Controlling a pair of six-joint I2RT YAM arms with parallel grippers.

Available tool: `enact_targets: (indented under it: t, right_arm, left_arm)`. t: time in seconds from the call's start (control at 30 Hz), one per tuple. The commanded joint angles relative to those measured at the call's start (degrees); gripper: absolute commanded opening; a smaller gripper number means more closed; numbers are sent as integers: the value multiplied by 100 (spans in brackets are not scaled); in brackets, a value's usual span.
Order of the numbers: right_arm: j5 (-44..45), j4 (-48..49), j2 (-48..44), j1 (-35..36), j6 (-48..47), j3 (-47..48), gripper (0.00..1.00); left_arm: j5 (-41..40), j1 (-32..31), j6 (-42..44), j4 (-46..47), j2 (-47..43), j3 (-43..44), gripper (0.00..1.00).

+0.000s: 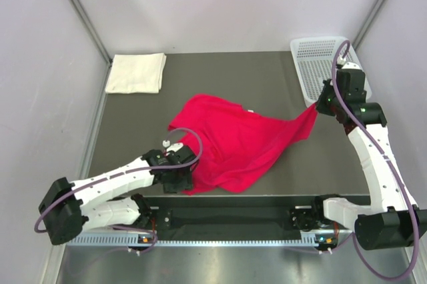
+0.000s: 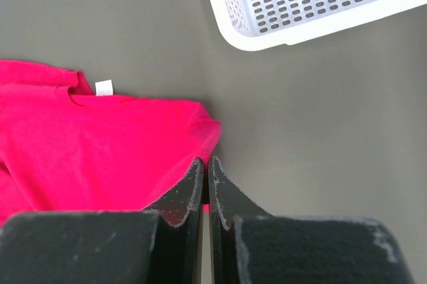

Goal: Fold and stack the t-shirts
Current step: Flatten the tshirt out

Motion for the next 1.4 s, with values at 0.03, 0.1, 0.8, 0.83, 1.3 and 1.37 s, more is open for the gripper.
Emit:
enact_targets:
  t: [0.03, 0.1, 0.8, 0.83, 1.3, 1.37]
  right_arm:
    - [-112, 296, -71, -54, -29, 310, 0]
    - [-130, 296, -62, -63, -38, 328, 0]
    - [1100, 103, 166, -334, -3, 802, 0]
    - [1083, 85, 271, -352, 49, 968, 0]
    - [565, 59, 738, -361, 41, 1084, 0]
    - [547, 6, 773, -327, 6, 1084, 0]
  left_arm:
    - [-6, 273, 61, 717, 351, -157, 62]
    - [135, 413, 193, 884, 562, -192, 63]
    - [715, 985, 475, -1019, -939, 941, 0]
    - [663, 994, 422, -1188, -1088, 1133, 0]
    - [-88, 3040, 2723, -180, 2024, 3679, 0]
    - [144, 3586, 3128, -169, 2774, 4383, 0]
